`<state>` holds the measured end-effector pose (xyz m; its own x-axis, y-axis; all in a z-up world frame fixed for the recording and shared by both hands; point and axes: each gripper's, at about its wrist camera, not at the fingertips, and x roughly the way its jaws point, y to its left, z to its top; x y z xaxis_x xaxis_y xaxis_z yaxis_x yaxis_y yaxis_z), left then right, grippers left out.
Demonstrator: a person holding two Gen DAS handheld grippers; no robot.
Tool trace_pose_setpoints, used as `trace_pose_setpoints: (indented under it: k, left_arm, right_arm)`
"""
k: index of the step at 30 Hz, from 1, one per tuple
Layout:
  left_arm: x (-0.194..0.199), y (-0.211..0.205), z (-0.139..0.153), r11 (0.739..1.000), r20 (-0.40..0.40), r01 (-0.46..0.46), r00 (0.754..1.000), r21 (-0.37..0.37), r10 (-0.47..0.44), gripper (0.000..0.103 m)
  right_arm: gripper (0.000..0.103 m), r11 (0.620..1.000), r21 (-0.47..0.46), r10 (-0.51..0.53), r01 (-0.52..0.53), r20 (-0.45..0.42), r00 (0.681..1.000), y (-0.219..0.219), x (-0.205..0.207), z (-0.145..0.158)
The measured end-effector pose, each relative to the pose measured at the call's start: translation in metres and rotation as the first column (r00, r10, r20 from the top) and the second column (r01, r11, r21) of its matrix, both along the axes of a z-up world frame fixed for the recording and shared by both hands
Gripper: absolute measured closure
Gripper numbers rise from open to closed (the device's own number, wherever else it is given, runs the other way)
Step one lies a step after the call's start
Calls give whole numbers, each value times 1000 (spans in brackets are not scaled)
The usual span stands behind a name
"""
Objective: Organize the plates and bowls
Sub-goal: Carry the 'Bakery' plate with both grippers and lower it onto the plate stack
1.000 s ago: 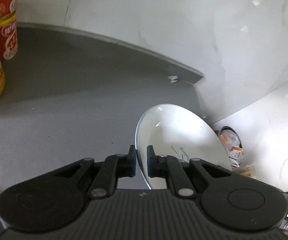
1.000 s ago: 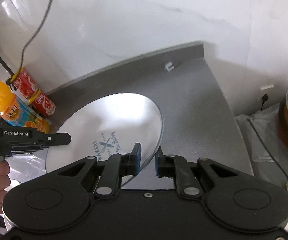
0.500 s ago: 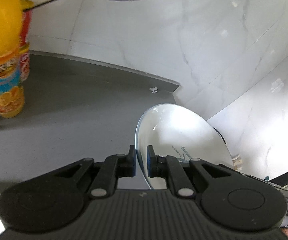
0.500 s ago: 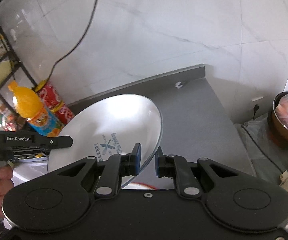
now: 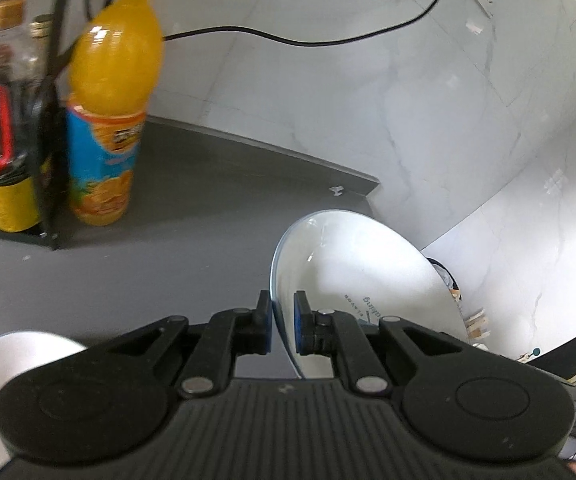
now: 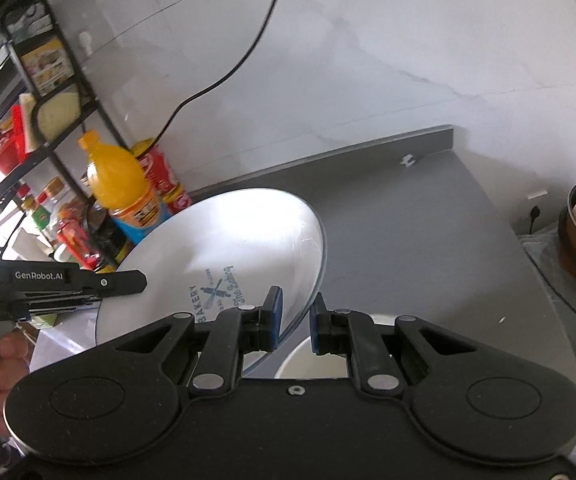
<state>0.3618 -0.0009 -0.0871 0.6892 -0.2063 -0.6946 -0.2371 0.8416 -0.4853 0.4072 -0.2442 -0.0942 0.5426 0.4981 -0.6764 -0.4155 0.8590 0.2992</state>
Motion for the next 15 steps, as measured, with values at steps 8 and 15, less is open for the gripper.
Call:
trace_pose_setpoints:
  k: [8, 15]
  left_arm:
    - [-43, 35, -13, 999, -24, -35, 999, -11, 35, 95]
    - [-77, 66, -31, 998, -58, -67, 996, -13, 66, 95]
  right_arm:
    - [89, 999, -12, 31, -31, -21, 999, 35, -37, -9]
    - [89, 998, -24, 61, -62, -37, 997, 67, -63, -20]
